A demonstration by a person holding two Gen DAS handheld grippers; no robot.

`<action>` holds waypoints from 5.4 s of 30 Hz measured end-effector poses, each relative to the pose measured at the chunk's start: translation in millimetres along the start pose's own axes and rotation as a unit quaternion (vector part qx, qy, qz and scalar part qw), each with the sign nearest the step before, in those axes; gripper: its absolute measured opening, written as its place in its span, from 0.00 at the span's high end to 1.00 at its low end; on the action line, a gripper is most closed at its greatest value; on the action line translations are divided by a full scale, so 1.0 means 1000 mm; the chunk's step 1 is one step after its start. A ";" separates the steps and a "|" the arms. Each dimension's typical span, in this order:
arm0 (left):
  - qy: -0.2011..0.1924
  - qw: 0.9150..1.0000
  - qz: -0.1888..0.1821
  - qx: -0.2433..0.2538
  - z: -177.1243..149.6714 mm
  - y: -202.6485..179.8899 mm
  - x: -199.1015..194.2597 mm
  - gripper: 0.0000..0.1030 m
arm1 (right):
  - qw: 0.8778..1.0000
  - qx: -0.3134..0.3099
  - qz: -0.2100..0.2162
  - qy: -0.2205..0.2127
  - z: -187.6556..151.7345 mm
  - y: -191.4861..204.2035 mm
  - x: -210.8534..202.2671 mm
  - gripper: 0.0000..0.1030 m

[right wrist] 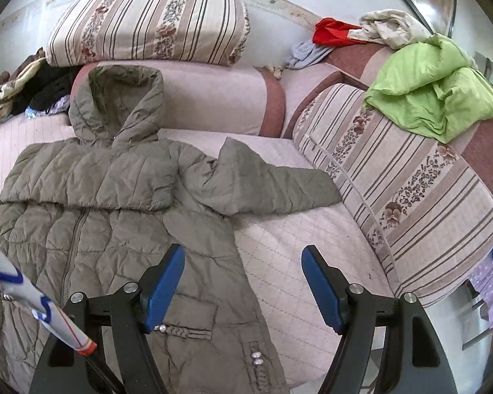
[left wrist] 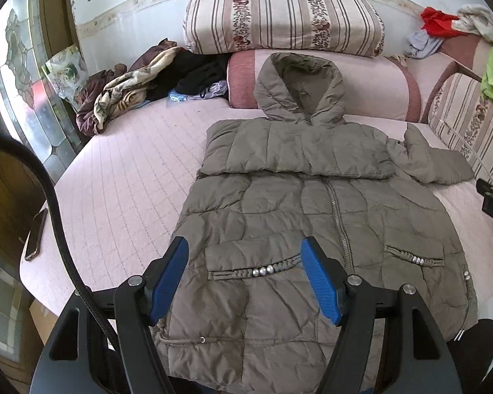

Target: Fold large clothes

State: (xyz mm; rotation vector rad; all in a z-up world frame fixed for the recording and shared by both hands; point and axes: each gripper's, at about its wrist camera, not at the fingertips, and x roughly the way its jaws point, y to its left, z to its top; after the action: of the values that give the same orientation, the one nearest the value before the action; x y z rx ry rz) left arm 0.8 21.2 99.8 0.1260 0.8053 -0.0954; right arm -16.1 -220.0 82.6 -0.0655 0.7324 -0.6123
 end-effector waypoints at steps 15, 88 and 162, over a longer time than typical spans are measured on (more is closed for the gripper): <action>0.031 0.999 0.012 0.029 0.008 -0.034 0.041 0.32 | 0.998 0.032 -0.027 0.050 0.001 -0.042 0.088 0.25; 0.071 0.987 0.058 -0.134 -0.017 0.108 0.106 0.32 | 0.933 -0.026 0.338 0.122 0.102 0.213 0.161 0.92; 0.028 0.993 0.070 -0.092 0.067 0.090 0.168 0.37 | 0.985 -0.058 0.158 0.050 0.138 0.148 0.116 0.18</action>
State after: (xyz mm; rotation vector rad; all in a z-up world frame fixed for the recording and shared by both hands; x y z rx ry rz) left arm 176.1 93.5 30.9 0.0101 0.8558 0.1155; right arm 214.0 -182.5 76.7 -0.0254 0.8558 -0.2717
